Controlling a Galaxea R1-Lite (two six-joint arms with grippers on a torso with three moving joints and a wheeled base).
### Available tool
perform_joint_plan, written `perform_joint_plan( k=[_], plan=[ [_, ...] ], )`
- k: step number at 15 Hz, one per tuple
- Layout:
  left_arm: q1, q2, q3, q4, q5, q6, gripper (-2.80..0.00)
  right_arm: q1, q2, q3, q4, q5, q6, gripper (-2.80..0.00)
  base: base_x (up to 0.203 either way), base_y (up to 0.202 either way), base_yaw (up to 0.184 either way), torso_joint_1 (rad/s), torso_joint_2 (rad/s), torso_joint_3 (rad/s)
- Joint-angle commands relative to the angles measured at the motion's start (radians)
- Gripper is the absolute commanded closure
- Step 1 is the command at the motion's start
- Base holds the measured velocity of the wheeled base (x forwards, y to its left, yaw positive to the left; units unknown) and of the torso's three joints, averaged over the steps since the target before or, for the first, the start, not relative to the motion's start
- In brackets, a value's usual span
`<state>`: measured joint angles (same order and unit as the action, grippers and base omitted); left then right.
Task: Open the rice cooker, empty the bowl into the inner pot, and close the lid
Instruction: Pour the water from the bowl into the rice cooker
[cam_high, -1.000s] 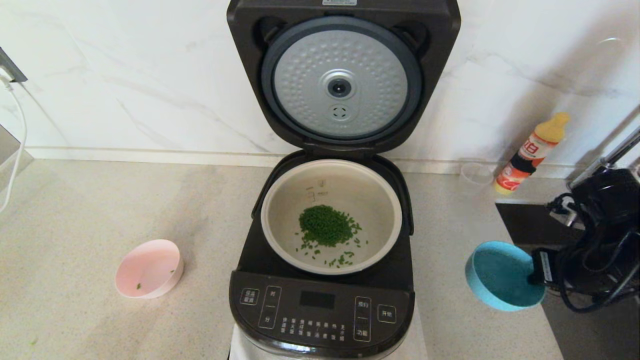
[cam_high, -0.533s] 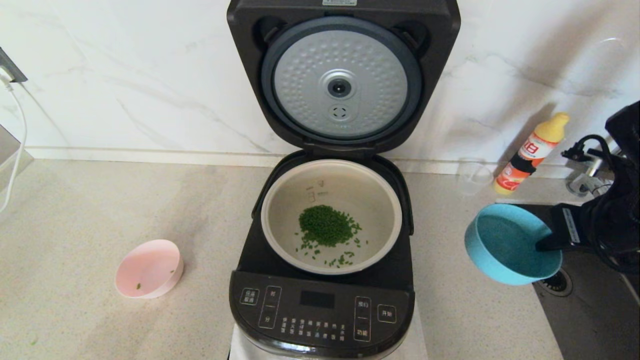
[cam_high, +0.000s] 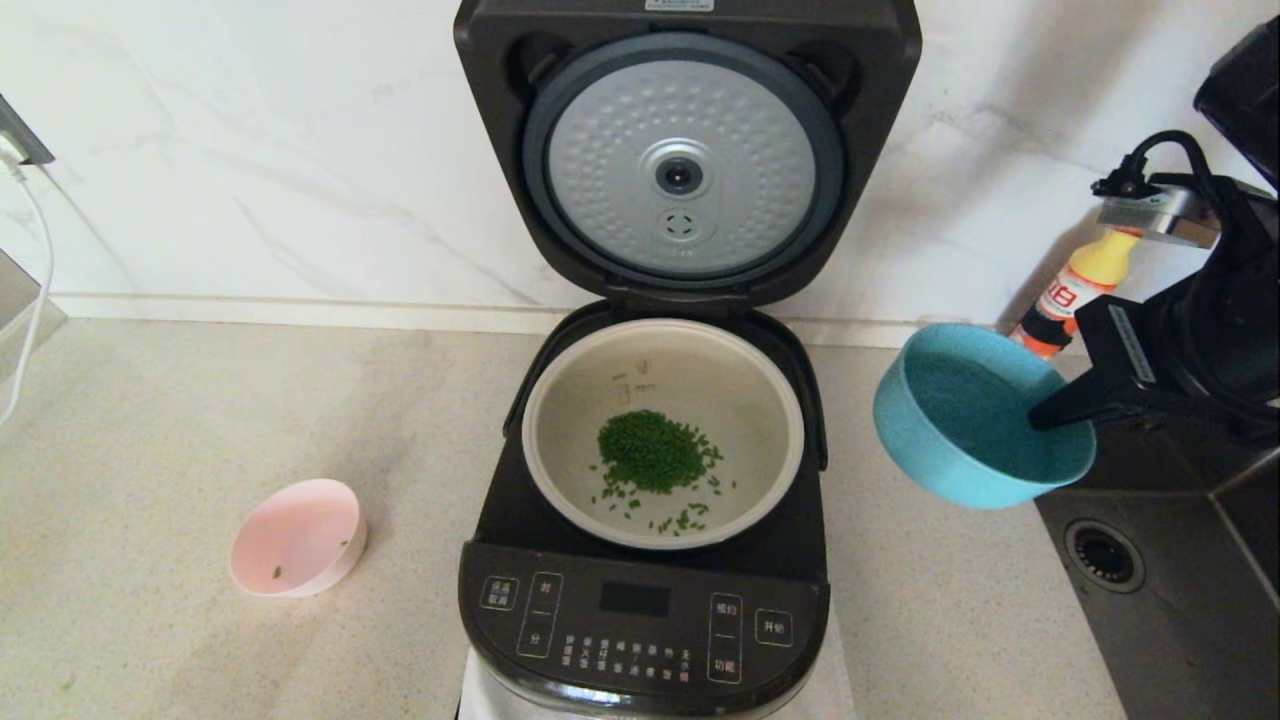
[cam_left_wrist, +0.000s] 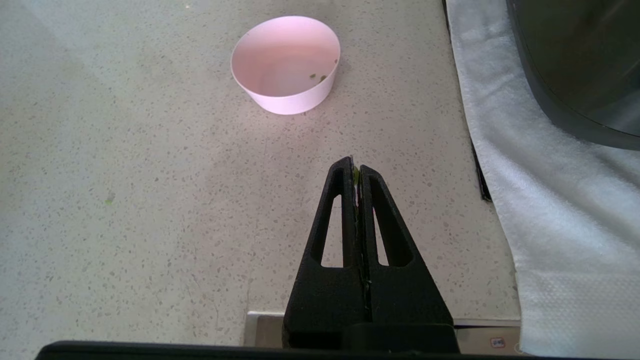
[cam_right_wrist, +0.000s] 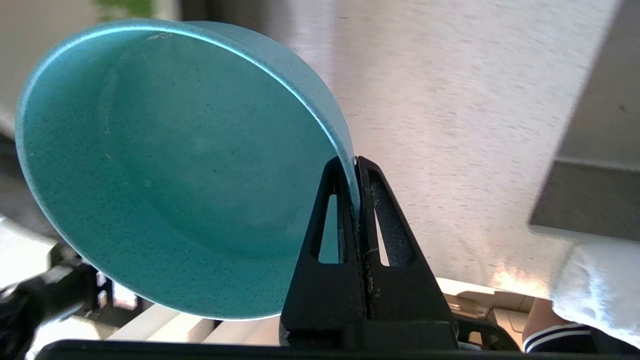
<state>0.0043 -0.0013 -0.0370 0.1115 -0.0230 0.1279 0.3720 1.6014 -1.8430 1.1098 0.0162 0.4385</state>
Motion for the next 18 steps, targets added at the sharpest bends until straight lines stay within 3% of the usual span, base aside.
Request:
perform_joint_plan(
  k=[1, 7, 9, 18],
  plan=[
    [0.0, 0.001, 0.0, 0.0, 0.0, 0.001, 0.0, 0.07, 0.067, -0.093, 0.032, -0.005, 0.018, 0.0, 0.0, 0.0, 0.0, 0.0, 0.0, 0.0],
    [0.0, 0.001, 0.0, 0.0, 0.0, 0.001, 0.0, 0.192, 0.095, -0.094, -0.031, -0.011, 0.025, 0.0, 0.0, 0.0, 0.0, 0.0, 0.0, 0.0],
    [0.0, 0.001, 0.0, 0.0, 0.0, 0.001, 0.0, 0.23, 0.119, -0.094, -0.052, -0.059, 0.025, 0.0, 0.0, 0.0, 0.0, 0.0, 0.0, 0.0],
    [0.0, 0.001, 0.0, 0.0, 0.0, 0.001, 0.0, 0.317, 0.229, -0.097, -0.225, -0.139, 0.048, 0.0, 0.0, 0.0, 0.0, 0.0, 0.0, 0.0]
  ],
)
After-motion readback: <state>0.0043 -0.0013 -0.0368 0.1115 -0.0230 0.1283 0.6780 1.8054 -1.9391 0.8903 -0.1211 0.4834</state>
